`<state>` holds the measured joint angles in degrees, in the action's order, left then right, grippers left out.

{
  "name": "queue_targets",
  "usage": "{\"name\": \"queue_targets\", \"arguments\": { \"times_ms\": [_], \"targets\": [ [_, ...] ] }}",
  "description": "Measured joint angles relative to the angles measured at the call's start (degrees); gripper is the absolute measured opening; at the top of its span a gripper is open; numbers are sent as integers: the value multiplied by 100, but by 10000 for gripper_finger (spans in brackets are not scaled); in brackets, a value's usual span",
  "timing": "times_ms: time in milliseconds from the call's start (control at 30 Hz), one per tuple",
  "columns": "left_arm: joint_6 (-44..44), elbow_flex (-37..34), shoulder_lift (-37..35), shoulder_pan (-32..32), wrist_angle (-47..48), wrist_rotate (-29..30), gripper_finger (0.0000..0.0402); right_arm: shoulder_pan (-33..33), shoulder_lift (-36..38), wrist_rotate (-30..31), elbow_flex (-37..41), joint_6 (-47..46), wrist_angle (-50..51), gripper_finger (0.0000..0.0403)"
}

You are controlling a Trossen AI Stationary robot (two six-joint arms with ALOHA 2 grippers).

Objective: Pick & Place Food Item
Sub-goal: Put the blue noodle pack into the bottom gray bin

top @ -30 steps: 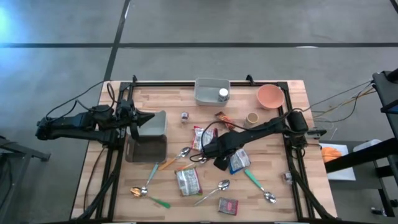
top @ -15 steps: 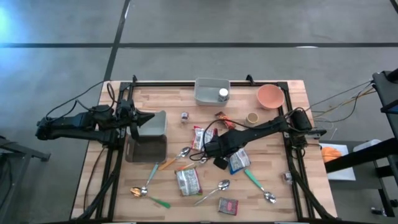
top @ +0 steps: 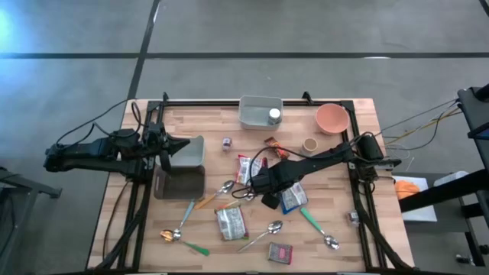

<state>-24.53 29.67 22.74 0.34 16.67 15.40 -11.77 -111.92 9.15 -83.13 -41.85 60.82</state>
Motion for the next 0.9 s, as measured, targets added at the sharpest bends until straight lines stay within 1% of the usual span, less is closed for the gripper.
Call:
{"name": "queue_targets", "arguments": {
  "times_ms": [100,200,267,433,500,567,633,900],
  "targets": [
    [0,0,0,0,0,0,0,0,-33,0,4,-51,-15,234],
    [0,0,0,-1,4,0,0,-2,-100,58,31,-97,4,242],
    [0,0,0,-2,11,0,0,-1,-175,146,45,-101,11,244],
    [-1,0,-1,-1,13,0,0,0,-339,151,63,-63,52,244],
    [-1,0,-1,-2,12,0,0,0,-339,151,87,-88,69,236],
    [-1,0,-1,-2,12,0,0,0,-337,151,133,-142,87,217],
    [-1,0,-1,-1,11,0,0,0,-337,151,171,-151,101,191],
    [-1,0,0,-1,11,0,0,0,-332,149,227,-149,91,51]
  ]
}}
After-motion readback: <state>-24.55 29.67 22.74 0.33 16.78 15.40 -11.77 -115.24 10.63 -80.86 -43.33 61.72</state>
